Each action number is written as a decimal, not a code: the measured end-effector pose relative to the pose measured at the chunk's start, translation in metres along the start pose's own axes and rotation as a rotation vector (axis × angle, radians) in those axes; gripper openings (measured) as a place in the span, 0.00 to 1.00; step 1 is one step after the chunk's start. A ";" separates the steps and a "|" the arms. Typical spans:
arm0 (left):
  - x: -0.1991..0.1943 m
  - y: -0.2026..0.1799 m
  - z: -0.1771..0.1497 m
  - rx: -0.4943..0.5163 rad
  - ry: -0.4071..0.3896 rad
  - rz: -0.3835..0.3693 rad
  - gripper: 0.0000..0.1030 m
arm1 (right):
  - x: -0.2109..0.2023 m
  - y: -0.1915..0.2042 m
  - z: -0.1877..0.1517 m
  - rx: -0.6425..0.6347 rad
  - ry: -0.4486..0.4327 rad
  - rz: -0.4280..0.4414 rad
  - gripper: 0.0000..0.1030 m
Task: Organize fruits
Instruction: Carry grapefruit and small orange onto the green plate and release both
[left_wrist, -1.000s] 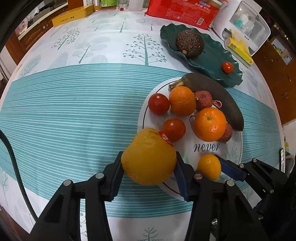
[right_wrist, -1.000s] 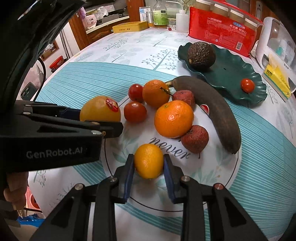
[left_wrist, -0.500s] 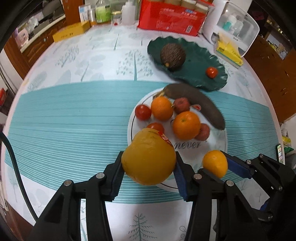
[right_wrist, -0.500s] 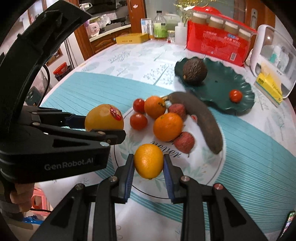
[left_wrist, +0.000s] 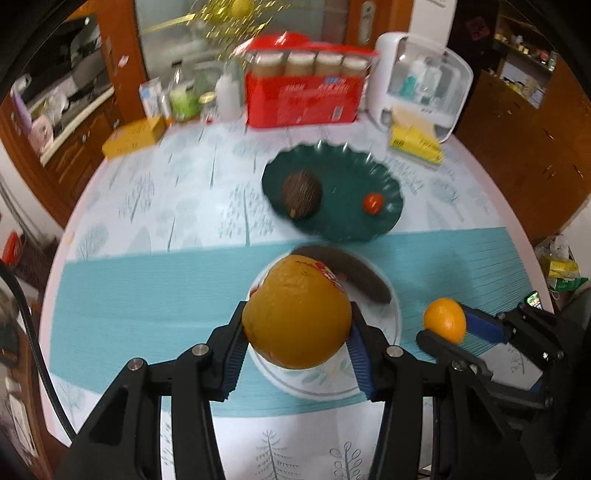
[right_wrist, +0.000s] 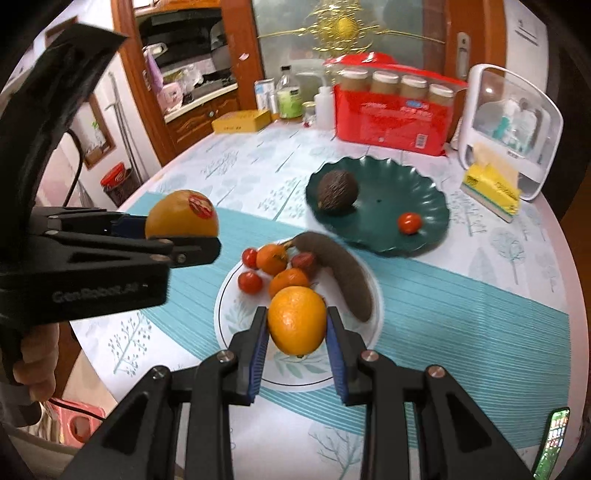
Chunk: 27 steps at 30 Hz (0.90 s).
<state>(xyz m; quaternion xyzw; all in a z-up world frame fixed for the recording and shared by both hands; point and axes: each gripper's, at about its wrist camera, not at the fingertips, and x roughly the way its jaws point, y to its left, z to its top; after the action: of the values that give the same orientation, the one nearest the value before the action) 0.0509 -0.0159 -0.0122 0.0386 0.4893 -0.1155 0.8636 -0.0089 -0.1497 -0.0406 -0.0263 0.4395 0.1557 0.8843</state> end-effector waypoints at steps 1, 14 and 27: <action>-0.007 -0.002 0.008 0.014 -0.016 -0.001 0.47 | -0.005 -0.004 0.006 0.005 -0.007 -0.009 0.30; -0.053 -0.016 0.147 0.174 -0.170 0.055 0.47 | -0.080 -0.075 0.152 0.045 -0.230 -0.131 0.29; 0.068 -0.021 0.225 0.141 -0.075 -0.026 0.47 | 0.029 -0.120 0.214 0.102 -0.107 -0.176 0.30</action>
<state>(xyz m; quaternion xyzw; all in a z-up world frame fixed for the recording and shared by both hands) 0.2674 -0.0871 0.0474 0.0885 0.4476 -0.1621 0.8750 0.2081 -0.2172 0.0564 -0.0112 0.3952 0.0562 0.9168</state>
